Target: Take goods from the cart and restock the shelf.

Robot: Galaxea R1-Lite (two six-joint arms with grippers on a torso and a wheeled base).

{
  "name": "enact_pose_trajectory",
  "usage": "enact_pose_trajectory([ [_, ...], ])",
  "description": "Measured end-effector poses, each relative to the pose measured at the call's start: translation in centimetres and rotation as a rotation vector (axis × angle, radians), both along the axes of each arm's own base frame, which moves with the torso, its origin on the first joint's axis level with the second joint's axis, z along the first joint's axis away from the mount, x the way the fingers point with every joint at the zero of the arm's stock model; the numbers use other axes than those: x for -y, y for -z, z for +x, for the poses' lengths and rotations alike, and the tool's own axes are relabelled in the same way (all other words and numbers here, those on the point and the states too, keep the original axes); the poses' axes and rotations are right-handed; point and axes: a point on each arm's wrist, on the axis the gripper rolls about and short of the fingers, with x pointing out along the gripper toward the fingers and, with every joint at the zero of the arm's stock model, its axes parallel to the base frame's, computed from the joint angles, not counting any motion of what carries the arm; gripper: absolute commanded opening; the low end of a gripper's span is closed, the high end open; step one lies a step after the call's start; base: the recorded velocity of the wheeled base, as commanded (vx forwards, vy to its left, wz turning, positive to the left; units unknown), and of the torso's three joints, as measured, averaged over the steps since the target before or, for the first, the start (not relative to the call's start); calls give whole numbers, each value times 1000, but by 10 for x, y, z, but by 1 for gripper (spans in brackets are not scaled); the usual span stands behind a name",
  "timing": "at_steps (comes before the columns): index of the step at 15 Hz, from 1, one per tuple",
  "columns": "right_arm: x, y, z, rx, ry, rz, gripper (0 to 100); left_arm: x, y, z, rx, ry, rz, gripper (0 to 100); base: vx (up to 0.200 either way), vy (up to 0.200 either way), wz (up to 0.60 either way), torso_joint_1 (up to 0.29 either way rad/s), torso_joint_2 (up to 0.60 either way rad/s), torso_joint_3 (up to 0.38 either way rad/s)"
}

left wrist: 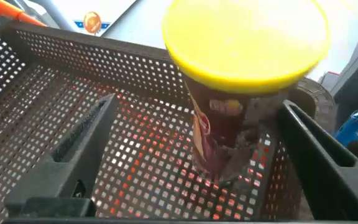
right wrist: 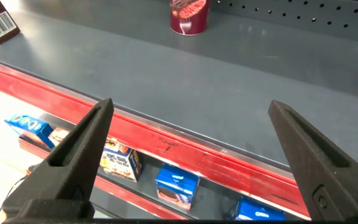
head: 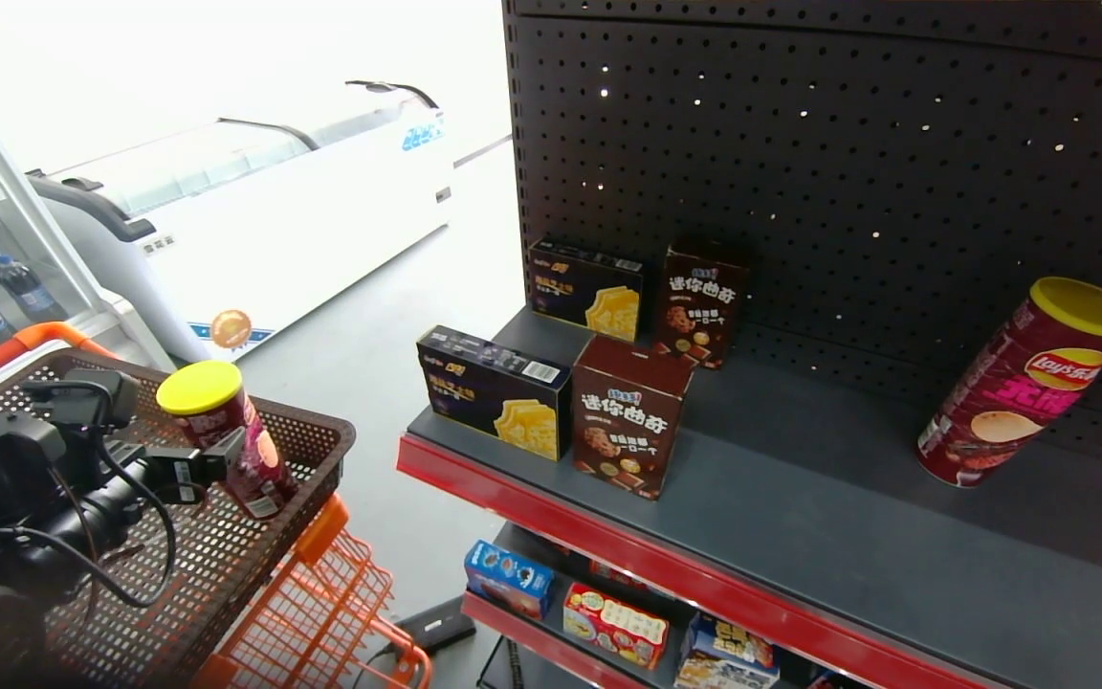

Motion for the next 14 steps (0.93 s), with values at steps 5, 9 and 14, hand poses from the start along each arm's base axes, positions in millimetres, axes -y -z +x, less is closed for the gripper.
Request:
enact_pose_trajectory([
  [5, 0, 0, 0, 0, -1, 0, 100, -8, 18, 31, 7, 1, 2, 100, 0, 0, 0, 0, 0, 0],
  [9, 0, 0, 0, 0, 1, 0, 100, -11, 32, 43, -6, 1, -4, 100, 0, 0, 0, 0, 0, 0],
  [14, 0, 0, 0, 0, 0, 0, 100, -11, 46, 55, -14, 8, -17, 0, 0, 0, 0, 0, 0, 0],
])
